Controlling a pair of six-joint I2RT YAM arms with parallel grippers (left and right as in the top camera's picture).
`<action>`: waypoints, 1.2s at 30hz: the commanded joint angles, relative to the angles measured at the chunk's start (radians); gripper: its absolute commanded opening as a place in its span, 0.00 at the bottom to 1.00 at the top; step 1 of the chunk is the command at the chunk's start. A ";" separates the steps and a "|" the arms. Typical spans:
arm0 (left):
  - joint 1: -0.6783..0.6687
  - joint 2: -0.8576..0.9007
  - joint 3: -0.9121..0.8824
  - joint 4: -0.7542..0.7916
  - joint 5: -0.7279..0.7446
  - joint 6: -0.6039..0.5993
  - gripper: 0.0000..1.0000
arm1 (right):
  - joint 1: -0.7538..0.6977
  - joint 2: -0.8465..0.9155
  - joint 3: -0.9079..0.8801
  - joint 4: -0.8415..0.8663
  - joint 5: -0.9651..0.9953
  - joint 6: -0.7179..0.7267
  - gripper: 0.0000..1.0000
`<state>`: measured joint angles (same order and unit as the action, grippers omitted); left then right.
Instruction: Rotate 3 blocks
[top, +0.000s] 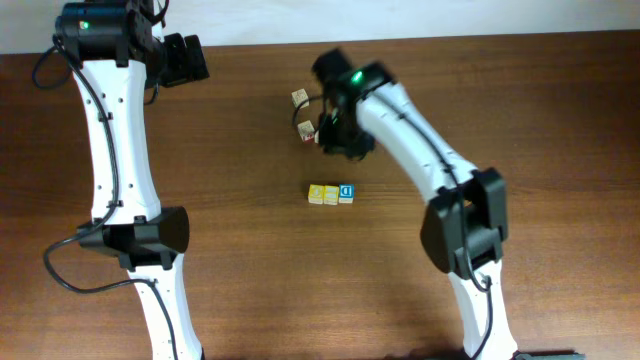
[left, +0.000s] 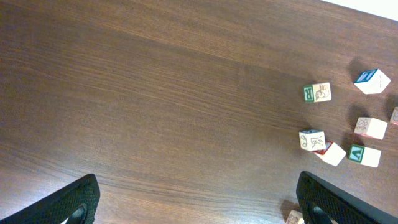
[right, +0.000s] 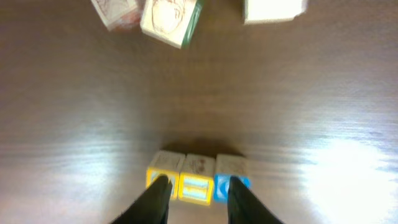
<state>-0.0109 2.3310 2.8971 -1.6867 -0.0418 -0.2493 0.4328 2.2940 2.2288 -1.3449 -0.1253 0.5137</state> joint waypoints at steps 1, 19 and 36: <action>-0.002 -0.031 0.016 -0.001 0.000 0.016 0.99 | -0.071 -0.022 0.219 -0.123 -0.097 -0.120 0.34; -0.002 -0.031 0.016 0.005 0.001 0.015 0.99 | -0.433 -0.219 0.652 -0.354 -0.426 -0.347 0.42; -0.092 -0.035 -0.188 -0.002 0.223 0.114 0.00 | -0.399 -0.388 -0.035 -0.268 -0.286 -0.380 0.18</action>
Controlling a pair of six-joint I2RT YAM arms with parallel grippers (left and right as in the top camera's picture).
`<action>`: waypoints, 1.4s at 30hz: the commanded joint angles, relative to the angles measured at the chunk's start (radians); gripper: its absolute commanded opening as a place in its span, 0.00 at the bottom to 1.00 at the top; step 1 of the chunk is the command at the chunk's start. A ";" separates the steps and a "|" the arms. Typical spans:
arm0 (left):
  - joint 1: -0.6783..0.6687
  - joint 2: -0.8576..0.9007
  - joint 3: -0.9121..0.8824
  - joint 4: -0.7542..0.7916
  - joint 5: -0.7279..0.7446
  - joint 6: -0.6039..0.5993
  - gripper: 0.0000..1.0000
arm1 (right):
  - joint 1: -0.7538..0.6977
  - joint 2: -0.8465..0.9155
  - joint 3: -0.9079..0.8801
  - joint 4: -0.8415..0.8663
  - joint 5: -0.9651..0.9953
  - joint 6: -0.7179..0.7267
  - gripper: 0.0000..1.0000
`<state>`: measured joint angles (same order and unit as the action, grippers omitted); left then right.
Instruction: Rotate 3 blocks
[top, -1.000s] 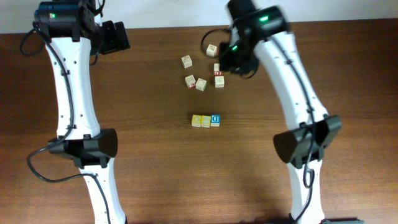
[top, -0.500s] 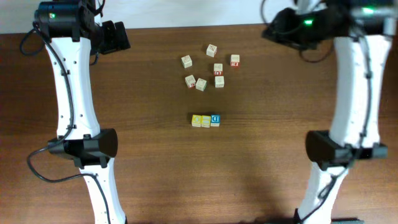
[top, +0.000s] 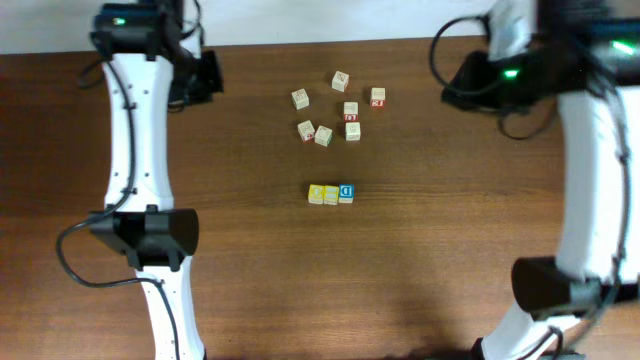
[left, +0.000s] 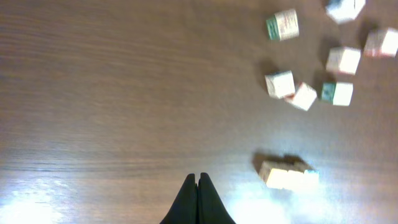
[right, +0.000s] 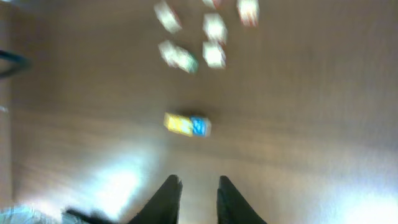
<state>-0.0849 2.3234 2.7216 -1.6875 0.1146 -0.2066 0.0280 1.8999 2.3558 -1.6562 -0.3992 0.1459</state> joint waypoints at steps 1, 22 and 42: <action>-0.018 -0.033 -0.013 -0.001 0.094 0.085 0.00 | 0.005 0.006 -0.222 0.072 -0.020 -0.012 0.18; -0.051 -0.411 -0.419 0.122 0.124 0.084 0.00 | 0.005 0.006 -0.428 0.218 -0.034 -0.019 0.17; -0.096 -0.543 -1.471 1.024 0.498 -0.029 0.00 | 0.118 0.010 -0.795 0.535 -0.085 0.140 0.05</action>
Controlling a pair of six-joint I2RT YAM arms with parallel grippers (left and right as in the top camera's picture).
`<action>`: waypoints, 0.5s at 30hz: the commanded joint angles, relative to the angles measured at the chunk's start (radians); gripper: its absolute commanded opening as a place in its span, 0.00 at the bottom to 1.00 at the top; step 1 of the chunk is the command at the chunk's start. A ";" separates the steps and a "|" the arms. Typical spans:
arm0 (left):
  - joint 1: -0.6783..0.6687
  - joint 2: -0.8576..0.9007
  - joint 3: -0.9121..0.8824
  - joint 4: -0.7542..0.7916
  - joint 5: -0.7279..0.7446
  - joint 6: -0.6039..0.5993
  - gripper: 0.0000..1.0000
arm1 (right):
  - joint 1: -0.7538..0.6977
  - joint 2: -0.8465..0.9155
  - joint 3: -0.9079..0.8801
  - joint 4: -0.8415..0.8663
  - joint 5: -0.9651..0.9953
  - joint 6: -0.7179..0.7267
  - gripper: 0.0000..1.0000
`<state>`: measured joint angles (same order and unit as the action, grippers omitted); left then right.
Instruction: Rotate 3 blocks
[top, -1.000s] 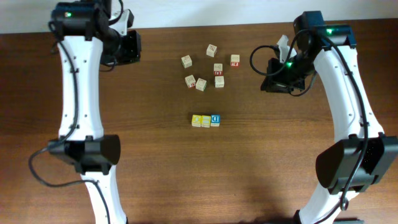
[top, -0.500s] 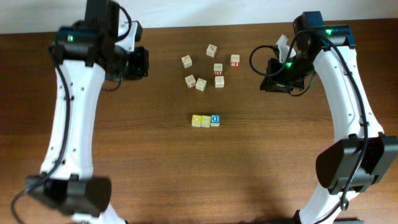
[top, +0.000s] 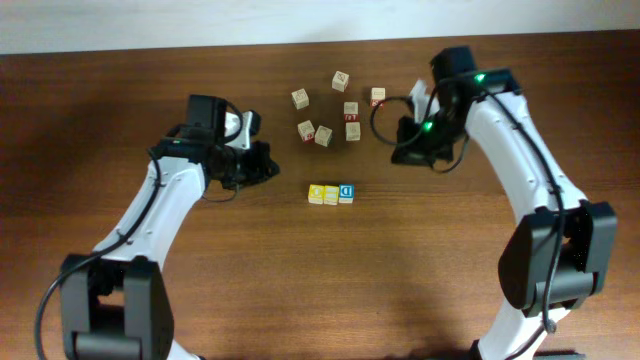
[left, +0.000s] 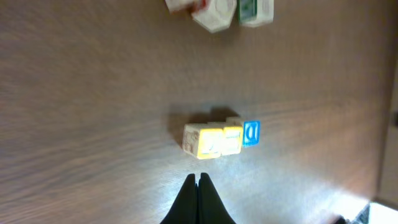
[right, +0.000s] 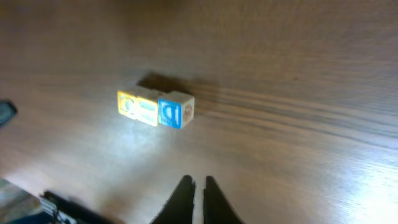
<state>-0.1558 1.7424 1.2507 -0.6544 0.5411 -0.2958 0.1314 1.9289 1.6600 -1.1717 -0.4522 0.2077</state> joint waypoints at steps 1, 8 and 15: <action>-0.031 0.059 0.000 -0.011 0.077 0.084 0.00 | 0.017 -0.019 -0.142 0.089 -0.041 0.101 0.04; -0.032 0.128 0.000 -0.027 0.074 0.137 0.00 | 0.054 -0.019 -0.333 0.281 -0.042 0.214 0.04; -0.032 0.139 0.000 -0.015 -0.034 0.132 0.00 | 0.086 -0.019 -0.416 0.460 -0.044 0.273 0.04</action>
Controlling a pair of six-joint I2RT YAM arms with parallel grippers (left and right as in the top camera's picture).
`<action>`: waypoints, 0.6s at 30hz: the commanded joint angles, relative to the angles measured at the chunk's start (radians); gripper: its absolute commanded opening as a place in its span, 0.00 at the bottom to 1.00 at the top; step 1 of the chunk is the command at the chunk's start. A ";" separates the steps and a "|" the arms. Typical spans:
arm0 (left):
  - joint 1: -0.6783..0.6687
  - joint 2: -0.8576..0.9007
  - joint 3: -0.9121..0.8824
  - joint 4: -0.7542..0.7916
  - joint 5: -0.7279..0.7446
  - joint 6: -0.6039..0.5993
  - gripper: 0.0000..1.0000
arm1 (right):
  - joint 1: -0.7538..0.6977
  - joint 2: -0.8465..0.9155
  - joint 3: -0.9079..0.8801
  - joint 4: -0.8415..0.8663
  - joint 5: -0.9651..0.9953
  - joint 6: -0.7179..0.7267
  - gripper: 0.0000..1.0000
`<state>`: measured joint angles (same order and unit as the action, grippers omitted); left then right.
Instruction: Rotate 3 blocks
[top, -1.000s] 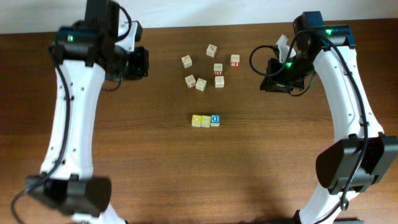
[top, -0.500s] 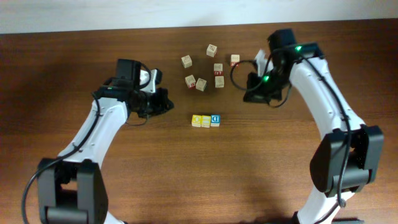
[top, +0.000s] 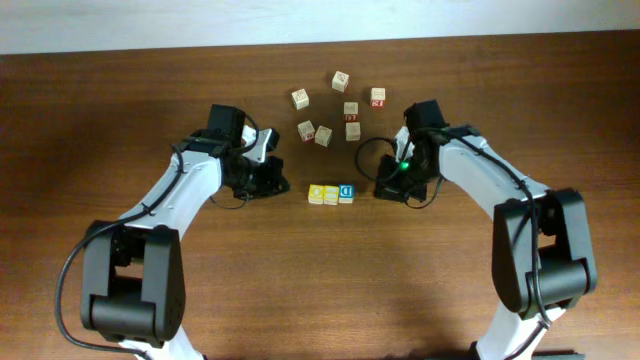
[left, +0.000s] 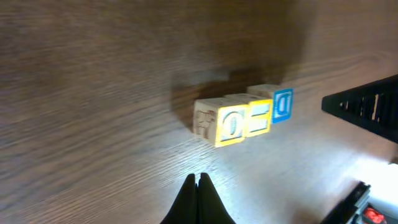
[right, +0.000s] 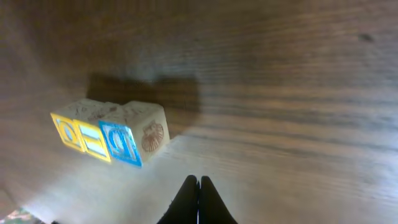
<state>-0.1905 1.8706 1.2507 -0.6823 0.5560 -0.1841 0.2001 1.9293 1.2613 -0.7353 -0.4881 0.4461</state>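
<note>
Three small blocks stand side by side in a row (top: 331, 194) at the table's middle: two with yellow faces (left: 233, 122) and a blue D block (right: 127, 142) at the right end. My left gripper (top: 276, 181) is low beside the row's left end, shut with nothing in it, its tip (left: 199, 179) short of the yellow block. Just right of the D block, my right gripper (top: 384, 187) is shut and holds nothing, its tip (right: 199, 180) a little short of that block.
Several loose picture blocks (top: 336, 108) lie scattered behind the row, toward the table's far edge. The nearest pair (top: 315, 133) sits a short way behind the row. The wooden table (top: 300, 280) runs wide on both sides.
Both arms have come closer to the row. My left gripper went from well left of it to just beside its left end; my right gripper dropped from behind-right to its right end.
First my right gripper was open over the row, with my left arm far off at the back left. Then both arms were raised at the back corners with jaws closing. Later both grippers were shut on either side of the row, and now flank it closely.
</note>
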 joint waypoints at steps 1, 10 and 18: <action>0.002 0.012 0.000 0.020 -0.049 0.017 0.00 | 0.023 -0.019 -0.017 0.042 -0.004 0.035 0.04; 0.002 0.013 0.000 0.055 -0.050 0.008 0.00 | 0.064 -0.005 -0.017 0.174 0.067 0.068 0.04; 0.003 0.013 0.000 0.062 -0.068 -0.028 0.00 | 0.081 0.030 -0.017 0.268 0.065 0.068 0.04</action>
<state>-0.1905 1.8725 1.2510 -0.6231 0.4969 -0.2024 0.2657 1.9324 1.2526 -0.4854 -0.4309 0.5095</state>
